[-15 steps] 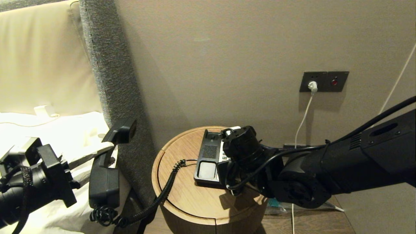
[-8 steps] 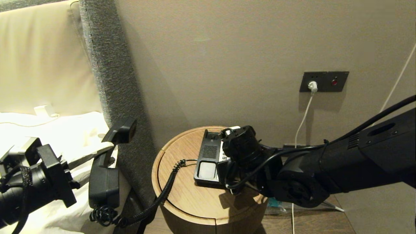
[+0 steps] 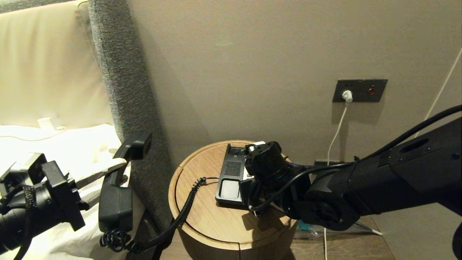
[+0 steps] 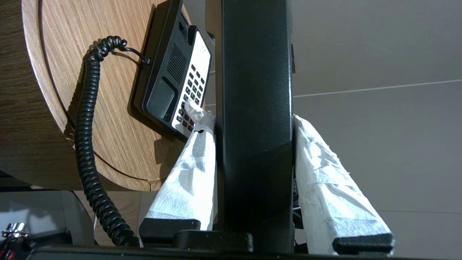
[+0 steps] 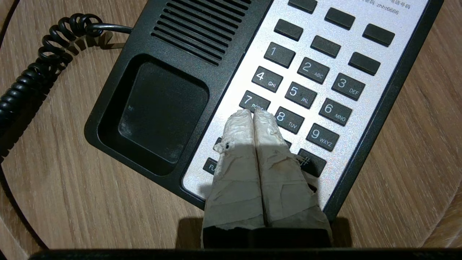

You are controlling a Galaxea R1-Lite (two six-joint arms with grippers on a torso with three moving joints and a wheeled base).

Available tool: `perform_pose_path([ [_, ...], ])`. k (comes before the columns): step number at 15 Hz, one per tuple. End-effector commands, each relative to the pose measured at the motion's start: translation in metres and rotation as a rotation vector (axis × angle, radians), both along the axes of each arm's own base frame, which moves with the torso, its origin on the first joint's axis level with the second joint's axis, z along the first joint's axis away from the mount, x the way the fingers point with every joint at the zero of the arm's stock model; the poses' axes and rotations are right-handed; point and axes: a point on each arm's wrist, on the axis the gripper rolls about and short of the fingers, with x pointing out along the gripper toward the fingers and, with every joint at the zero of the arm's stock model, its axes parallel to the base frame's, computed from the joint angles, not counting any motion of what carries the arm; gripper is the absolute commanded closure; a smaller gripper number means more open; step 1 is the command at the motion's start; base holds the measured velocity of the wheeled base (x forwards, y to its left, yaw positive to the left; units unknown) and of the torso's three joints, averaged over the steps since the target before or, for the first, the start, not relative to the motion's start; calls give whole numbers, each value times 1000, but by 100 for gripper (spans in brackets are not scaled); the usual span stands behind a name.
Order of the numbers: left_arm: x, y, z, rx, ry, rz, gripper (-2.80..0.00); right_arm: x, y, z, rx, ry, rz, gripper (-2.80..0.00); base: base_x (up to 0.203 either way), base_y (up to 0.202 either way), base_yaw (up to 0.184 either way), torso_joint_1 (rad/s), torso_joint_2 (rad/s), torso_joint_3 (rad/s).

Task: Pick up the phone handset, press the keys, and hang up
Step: Dial the number

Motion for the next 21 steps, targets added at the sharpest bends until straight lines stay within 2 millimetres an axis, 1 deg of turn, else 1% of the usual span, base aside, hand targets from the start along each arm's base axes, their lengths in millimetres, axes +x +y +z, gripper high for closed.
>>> perform_pose_path([
  [1,1,0,0,-7,3,-3,0,1,0,-3,-5,5,-4,0,0,0,0,0,0,0],
  [5,1,0,0,-7,3,-3,0,1,-1,-2,-5,3,-5,0,0,0,0,0,0,0],
  [12,0,0,1,-6,-5,-3,0,-2,-6,20,35,-33,-10,0,0,0,0,0,0,0],
  [16,0,0,4,-5,-19,0,0,-9,-15,30,42,-41,-14,0,0,0,0,0,0,0],
  [19,-2,0,5,-7,-25,-1,0,-16,-27,32,32,-33,-22,0,0,0,0,0,0,0],
  [21,-3,0,5,-7,-26,-1,0,-17,-37,31,20,-24,-41,0,0,0,0,0,0,0],
])
